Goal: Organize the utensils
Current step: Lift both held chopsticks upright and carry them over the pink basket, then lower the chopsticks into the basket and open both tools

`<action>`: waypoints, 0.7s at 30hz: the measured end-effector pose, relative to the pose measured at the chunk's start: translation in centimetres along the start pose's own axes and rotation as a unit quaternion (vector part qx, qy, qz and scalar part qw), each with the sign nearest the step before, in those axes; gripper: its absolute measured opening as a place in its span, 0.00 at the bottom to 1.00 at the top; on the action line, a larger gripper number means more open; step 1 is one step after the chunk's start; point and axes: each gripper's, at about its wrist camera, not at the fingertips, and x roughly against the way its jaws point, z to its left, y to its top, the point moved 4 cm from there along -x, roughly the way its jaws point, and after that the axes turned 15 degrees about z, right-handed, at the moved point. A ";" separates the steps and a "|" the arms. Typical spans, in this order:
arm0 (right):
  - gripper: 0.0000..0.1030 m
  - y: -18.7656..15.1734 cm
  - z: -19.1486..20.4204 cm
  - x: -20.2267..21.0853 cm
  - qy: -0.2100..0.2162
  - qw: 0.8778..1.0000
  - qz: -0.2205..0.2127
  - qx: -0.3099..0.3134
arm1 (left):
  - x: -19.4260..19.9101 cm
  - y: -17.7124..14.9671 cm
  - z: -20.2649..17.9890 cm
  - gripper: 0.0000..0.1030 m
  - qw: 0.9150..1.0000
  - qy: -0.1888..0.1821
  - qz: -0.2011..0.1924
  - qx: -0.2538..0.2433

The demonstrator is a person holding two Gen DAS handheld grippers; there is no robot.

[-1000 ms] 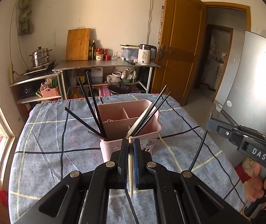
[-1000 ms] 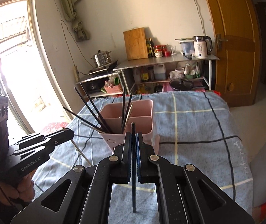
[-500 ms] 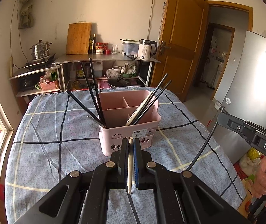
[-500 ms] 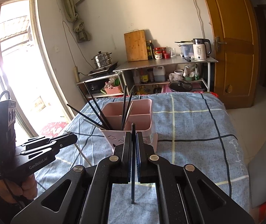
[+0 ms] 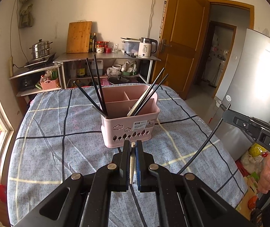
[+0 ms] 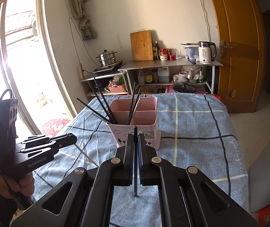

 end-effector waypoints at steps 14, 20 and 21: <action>0.04 2.4 0.6 0.3 0.015 0.999 -0.029 -0.004 | 2.7 3.2 0.9 0.04 1.000 -0.002 -0.028 0.001; 0.04 5.5 1.9 1.0 0.022 0.998 -0.058 0.008 | 5.2 7.2 1.8 0.04 0.998 0.001 -0.064 0.006; 0.04 6.0 2.1 1.1 0.023 0.998 -0.062 0.009 | 5.5 7.8 2.0 0.04 0.998 0.002 -0.069 0.008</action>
